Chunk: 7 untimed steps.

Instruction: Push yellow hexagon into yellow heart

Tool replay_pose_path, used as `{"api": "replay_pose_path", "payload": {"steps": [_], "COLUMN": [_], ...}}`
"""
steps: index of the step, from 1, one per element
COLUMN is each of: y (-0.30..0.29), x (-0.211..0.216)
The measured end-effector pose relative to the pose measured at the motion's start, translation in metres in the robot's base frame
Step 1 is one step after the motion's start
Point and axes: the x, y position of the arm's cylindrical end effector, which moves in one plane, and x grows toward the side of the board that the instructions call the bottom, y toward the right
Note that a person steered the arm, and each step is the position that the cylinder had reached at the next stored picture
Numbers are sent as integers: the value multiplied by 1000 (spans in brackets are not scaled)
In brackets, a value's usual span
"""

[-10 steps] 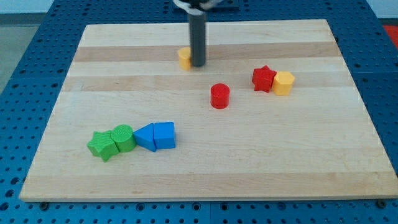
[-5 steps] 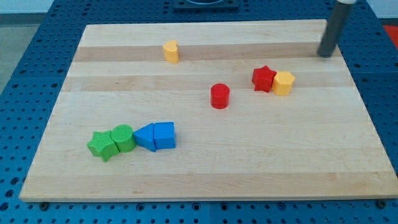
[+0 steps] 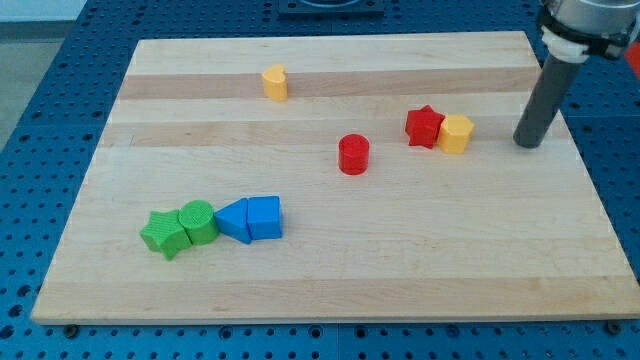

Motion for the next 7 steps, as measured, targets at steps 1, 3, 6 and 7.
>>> {"api": "replay_pose_path", "payload": {"steps": [1, 3, 6, 7], "y": [-21, -54, -52, 3], "x": [8, -15, -82, -53]}}
